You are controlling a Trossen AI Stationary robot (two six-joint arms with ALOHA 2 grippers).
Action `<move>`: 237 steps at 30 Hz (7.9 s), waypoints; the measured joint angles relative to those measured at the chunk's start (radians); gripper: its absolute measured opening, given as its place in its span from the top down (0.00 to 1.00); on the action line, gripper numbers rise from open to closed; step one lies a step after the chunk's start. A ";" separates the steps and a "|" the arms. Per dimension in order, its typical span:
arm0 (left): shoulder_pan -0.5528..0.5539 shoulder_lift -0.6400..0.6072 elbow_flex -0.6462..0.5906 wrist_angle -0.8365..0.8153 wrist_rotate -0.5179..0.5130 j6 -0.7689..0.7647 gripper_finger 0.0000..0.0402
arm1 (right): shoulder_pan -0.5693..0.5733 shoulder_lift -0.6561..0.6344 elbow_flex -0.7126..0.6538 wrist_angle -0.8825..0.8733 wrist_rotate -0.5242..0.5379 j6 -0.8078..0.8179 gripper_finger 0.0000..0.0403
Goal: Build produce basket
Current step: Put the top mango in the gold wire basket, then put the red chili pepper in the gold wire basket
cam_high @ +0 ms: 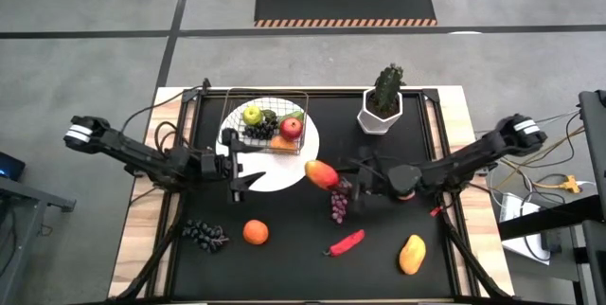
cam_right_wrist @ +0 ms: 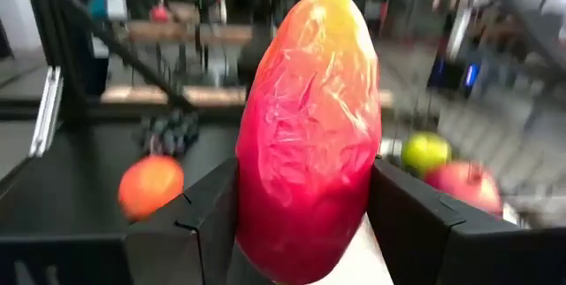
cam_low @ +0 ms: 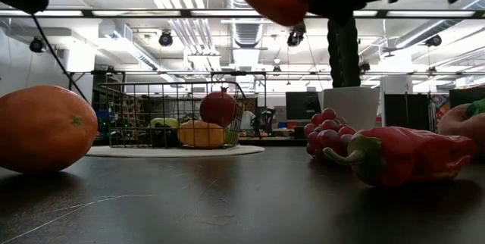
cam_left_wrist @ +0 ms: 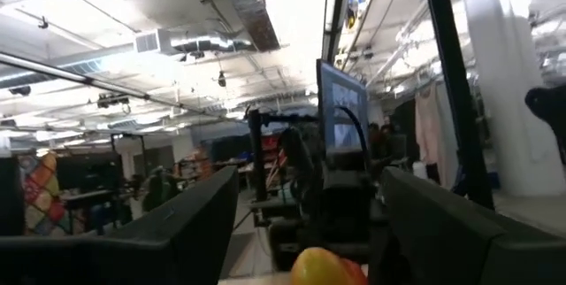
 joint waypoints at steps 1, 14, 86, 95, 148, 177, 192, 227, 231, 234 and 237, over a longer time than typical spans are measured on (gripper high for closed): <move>0.000 0.017 0.004 0.019 0.003 -0.004 0.35 | 0.000 0.031 -0.015 0.095 0.000 -0.040 0.50; -0.001 0.216 0.090 0.097 0.018 -0.057 0.35 | -0.002 0.472 -0.038 0.894 -0.053 -0.300 0.50; 0.005 0.341 0.269 -0.297 -0.140 -0.155 0.61 | -0.001 0.170 0.039 0.266 -0.038 -0.047 0.19; 0.062 0.110 0.278 -0.701 -0.516 -0.071 0.60 | -0.001 0.009 0.040 -0.049 -0.042 0.083 0.18; 0.521 0.252 0.259 -1.187 -0.540 -0.311 0.59 | -0.001 0.106 0.040 -0.064 0.010 0.150 0.19; 0.459 0.054 0.288 -1.175 -0.524 -0.200 0.40 | -0.001 0.106 0.040 -0.073 0.010 0.150 0.19; 0.155 -0.099 0.272 -0.960 0.038 -0.234 0.40 | 0.000 0.102 0.040 -0.091 -0.050 0.228 0.19; -0.003 0.019 0.240 -0.684 0.031 -0.094 0.40 | 0.255 0.507 0.619 -1.284 -0.393 0.405 0.19; -0.003 0.019 0.240 -0.681 0.031 -0.093 0.40 | 0.262 0.549 0.618 -1.286 -0.388 0.421 0.19; -0.003 0.019 0.240 -0.675 0.031 -0.093 0.40 | 0.269 0.574 0.618 -1.291 -0.385 0.431 0.19; -0.003 0.019 0.240 -0.660 0.031 -0.093 0.40 | 0.277 0.584 0.618 -1.291 -0.378 0.439 0.19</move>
